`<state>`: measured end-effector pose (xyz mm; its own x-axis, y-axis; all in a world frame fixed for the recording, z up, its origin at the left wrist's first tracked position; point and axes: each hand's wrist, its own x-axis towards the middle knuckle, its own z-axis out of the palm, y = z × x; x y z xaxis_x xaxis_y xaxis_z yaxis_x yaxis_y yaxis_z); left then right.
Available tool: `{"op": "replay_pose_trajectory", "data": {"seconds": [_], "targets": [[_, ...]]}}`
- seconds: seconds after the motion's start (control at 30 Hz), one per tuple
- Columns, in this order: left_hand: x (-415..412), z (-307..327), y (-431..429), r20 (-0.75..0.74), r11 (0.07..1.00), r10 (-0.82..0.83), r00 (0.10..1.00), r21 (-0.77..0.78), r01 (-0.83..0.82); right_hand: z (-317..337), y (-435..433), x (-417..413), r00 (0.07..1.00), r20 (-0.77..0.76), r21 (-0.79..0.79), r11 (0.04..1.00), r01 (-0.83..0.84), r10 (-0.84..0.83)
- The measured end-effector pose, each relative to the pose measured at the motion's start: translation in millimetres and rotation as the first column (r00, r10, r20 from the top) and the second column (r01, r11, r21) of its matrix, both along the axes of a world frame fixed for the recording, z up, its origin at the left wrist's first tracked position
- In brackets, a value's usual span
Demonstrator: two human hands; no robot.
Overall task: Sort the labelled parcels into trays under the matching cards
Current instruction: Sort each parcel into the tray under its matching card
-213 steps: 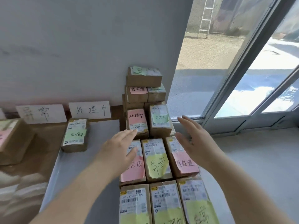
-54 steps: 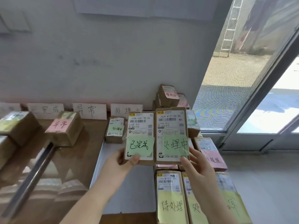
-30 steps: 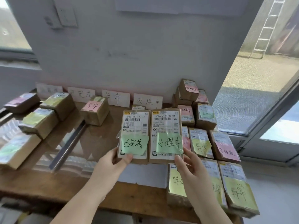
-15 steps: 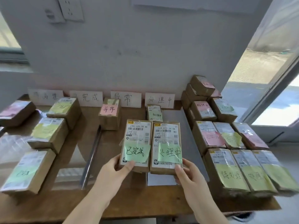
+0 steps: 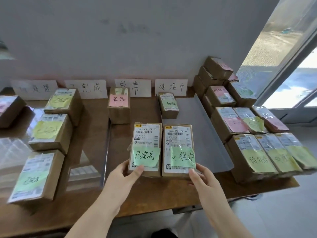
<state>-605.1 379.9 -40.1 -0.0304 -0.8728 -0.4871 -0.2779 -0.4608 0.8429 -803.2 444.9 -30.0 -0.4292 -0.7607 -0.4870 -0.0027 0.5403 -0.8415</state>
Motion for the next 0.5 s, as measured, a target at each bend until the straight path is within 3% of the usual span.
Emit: {"op": "replay_pose_trajectory", "data": {"seconds": [0.13,0.5], "targets": [[2.2,-9.3,-4.5,-0.042,0.998,0.056,0.998,0.039,-0.055,-9.0,-8.3,-6.7,0.993,0.087,0.036,0.996,0.076,-0.079],[-14.4,-21.5,-44.8,-0.038,0.976,0.197,0.98,0.098,-0.192,-30.0,-76.5,-67.6,0.99,0.093,0.054,0.993,0.103,-0.108]]}}
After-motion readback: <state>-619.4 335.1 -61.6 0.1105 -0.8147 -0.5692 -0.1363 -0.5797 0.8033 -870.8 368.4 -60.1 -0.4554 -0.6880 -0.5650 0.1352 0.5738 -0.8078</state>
